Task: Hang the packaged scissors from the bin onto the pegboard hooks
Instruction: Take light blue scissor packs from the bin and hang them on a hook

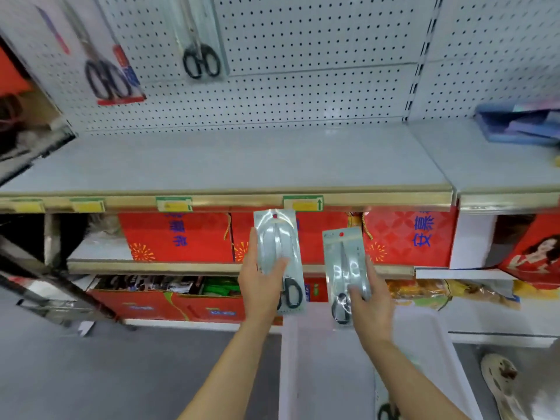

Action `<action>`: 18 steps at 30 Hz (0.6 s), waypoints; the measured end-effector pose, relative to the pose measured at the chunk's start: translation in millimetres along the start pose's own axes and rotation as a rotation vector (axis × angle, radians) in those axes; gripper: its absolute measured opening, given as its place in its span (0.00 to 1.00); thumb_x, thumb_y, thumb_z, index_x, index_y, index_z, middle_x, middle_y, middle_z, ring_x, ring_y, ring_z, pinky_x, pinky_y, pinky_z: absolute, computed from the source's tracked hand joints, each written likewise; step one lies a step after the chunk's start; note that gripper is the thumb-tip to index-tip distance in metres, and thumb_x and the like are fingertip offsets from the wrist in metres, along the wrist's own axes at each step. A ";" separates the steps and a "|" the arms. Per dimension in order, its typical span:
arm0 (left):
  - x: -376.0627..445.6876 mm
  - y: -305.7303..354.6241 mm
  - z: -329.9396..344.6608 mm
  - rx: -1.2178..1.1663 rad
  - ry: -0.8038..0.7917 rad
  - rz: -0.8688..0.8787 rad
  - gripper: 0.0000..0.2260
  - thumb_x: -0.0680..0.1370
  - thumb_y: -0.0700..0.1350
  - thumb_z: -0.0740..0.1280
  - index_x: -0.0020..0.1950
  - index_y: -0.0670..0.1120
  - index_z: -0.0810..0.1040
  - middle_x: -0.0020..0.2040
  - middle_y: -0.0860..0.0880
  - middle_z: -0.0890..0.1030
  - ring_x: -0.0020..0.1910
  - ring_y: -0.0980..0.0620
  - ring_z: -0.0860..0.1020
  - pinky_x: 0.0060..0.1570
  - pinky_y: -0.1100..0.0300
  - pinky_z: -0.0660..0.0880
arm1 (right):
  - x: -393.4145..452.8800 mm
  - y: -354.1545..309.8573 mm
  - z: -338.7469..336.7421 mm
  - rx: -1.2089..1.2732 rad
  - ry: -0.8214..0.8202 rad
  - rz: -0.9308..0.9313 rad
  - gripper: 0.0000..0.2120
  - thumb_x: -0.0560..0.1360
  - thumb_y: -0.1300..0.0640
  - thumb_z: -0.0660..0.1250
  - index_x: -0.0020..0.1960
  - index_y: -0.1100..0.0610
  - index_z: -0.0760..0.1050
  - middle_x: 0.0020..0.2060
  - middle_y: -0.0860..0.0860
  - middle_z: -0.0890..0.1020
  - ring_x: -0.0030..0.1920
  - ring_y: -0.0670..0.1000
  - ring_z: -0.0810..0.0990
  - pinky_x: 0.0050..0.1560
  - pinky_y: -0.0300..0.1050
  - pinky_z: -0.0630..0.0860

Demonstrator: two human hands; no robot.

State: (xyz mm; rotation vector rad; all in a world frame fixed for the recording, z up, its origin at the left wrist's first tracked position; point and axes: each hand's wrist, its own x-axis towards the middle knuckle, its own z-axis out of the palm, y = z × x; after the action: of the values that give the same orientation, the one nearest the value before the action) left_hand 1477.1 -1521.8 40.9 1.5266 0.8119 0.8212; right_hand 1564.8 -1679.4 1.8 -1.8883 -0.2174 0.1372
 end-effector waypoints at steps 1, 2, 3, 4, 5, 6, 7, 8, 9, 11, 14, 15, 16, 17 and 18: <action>10.4 15.3 -5.6 -0.001 0.020 0.041 0.35 0.72 0.46 0.74 0.75 0.63 0.64 0.71 0.61 0.72 0.69 0.54 0.73 0.69 0.48 0.71 | 2.6 -20.6 4.3 0.027 -0.005 -0.055 0.32 0.75 0.66 0.66 0.74 0.46 0.63 0.66 0.48 0.74 0.66 0.48 0.70 0.66 0.45 0.68; 21.5 30.6 -11.5 -0.004 0.047 0.078 0.35 0.72 0.47 0.74 0.75 0.64 0.65 0.72 0.60 0.72 0.70 0.53 0.73 0.68 0.47 0.72 | 5.1 -42.3 8.3 0.042 -0.009 -0.117 0.32 0.75 0.65 0.66 0.74 0.44 0.62 0.68 0.46 0.73 0.68 0.47 0.69 0.68 0.46 0.67; 33.3 46.6 -17.0 -0.011 0.079 0.111 0.35 0.71 0.46 0.75 0.75 0.63 0.65 0.72 0.59 0.72 0.70 0.54 0.72 0.69 0.47 0.71 | 8.5 -63.1 12.3 0.046 -0.010 -0.174 0.32 0.76 0.64 0.66 0.74 0.43 0.62 0.67 0.45 0.73 0.68 0.47 0.69 0.68 0.47 0.67; 44.2 63.2 -22.8 -0.025 0.100 0.143 0.36 0.72 0.44 0.75 0.76 0.60 0.65 0.73 0.59 0.71 0.71 0.55 0.71 0.70 0.48 0.70 | 11.9 -85.4 15.9 0.046 -0.008 -0.230 0.31 0.76 0.62 0.67 0.74 0.43 0.63 0.63 0.44 0.74 0.66 0.47 0.71 0.66 0.46 0.68; 54.6 80.4 -28.1 -0.038 0.108 0.182 0.36 0.72 0.43 0.75 0.76 0.59 0.65 0.73 0.59 0.70 0.72 0.56 0.70 0.71 0.48 0.69 | 15.9 -106.3 20.2 0.047 0.002 -0.266 0.31 0.75 0.62 0.67 0.74 0.44 0.63 0.59 0.44 0.75 0.62 0.47 0.72 0.63 0.44 0.69; 65.6 95.6 -33.6 -0.049 0.109 0.227 0.36 0.72 0.43 0.75 0.77 0.58 0.64 0.74 0.60 0.69 0.72 0.58 0.69 0.72 0.49 0.68 | 19.1 -127.9 24.7 0.062 0.014 -0.286 0.30 0.75 0.61 0.67 0.74 0.46 0.63 0.56 0.43 0.75 0.60 0.46 0.73 0.61 0.42 0.69; 76.0 110.9 -39.3 -0.058 0.107 0.265 0.36 0.73 0.43 0.74 0.77 0.58 0.64 0.74 0.61 0.69 0.73 0.59 0.68 0.72 0.49 0.68 | 21.7 -149.1 29.4 0.100 0.024 -0.301 0.30 0.75 0.61 0.67 0.75 0.48 0.64 0.57 0.43 0.74 0.60 0.44 0.72 0.62 0.38 0.67; 86.1 125.8 -44.9 -0.069 0.108 0.303 0.36 0.73 0.42 0.74 0.77 0.58 0.63 0.73 0.62 0.68 0.73 0.60 0.67 0.72 0.49 0.67 | 24.0 -169.1 34.2 0.147 0.028 -0.318 0.30 0.75 0.62 0.67 0.75 0.50 0.64 0.58 0.43 0.73 0.61 0.41 0.70 0.62 0.33 0.65; 96.4 140.7 -50.0 -0.069 0.127 0.332 0.36 0.73 0.41 0.74 0.77 0.58 0.63 0.73 0.63 0.68 0.73 0.60 0.67 0.72 0.49 0.68 | 26.3 -187.9 39.1 0.189 0.036 -0.337 0.30 0.75 0.62 0.67 0.75 0.50 0.64 0.59 0.43 0.73 0.60 0.39 0.70 0.61 0.28 0.63; 117.6 169.7 -58.8 -0.060 0.166 0.382 0.36 0.72 0.41 0.74 0.77 0.57 0.64 0.71 0.63 0.69 0.71 0.59 0.69 0.71 0.49 0.69 | 31.1 -222.2 50.5 0.233 0.054 -0.372 0.30 0.75 0.61 0.67 0.75 0.48 0.63 0.56 0.42 0.73 0.58 0.39 0.70 0.59 0.27 0.63; 147.1 200.5 -67.5 -0.075 0.183 0.449 0.37 0.69 0.44 0.74 0.76 0.58 0.65 0.70 0.61 0.73 0.68 0.56 0.74 0.68 0.48 0.72 | 38.8 -260.9 67.0 0.276 0.078 -0.407 0.30 0.75 0.61 0.67 0.74 0.47 0.64 0.53 0.36 0.72 0.58 0.39 0.71 0.60 0.30 0.63; 156.3 208.2 -70.4 -0.088 0.183 0.464 0.37 0.69 0.44 0.74 0.76 0.58 0.65 0.69 0.61 0.74 0.68 0.56 0.75 0.68 0.48 0.72 | 41.9 -270.7 73.2 0.293 0.093 -0.423 0.30 0.74 0.62 0.67 0.74 0.48 0.65 0.53 0.33 0.71 0.59 0.38 0.71 0.60 0.29 0.63; 165.2 215.3 -73.1 -0.097 0.177 0.480 0.37 0.69 0.43 0.74 0.76 0.58 0.65 0.68 0.63 0.74 0.68 0.57 0.74 0.68 0.49 0.72 | 44.3 -280.0 78.4 0.311 0.103 -0.438 0.30 0.74 0.62 0.68 0.73 0.48 0.65 0.55 0.32 0.71 0.59 0.36 0.70 0.60 0.29 0.63; 173.2 223.0 -75.4 -0.104 0.171 0.490 0.37 0.70 0.41 0.75 0.76 0.57 0.65 0.68 0.66 0.72 0.68 0.60 0.73 0.70 0.52 0.70 | 46.9 -288.6 83.6 0.331 0.111 -0.451 0.30 0.74 0.62 0.68 0.73 0.47 0.66 0.56 0.33 0.71 0.58 0.33 0.70 0.60 0.27 0.62; 180.6 231.3 -77.6 -0.106 0.166 0.499 0.37 0.71 0.40 0.75 0.77 0.56 0.65 0.66 0.70 0.71 0.68 0.63 0.71 0.70 0.56 0.69 | 49.6 -297.0 88.5 0.348 0.117 -0.459 0.31 0.74 0.62 0.68 0.73 0.47 0.65 0.56 0.33 0.71 0.57 0.30 0.69 0.59 0.25 0.62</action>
State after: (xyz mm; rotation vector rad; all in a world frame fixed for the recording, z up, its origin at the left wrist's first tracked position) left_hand 1514.4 -1350.0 288.3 1.6020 0.4956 1.3493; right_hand 1570.9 -1494.3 255.1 -1.4547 -0.5058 -0.2337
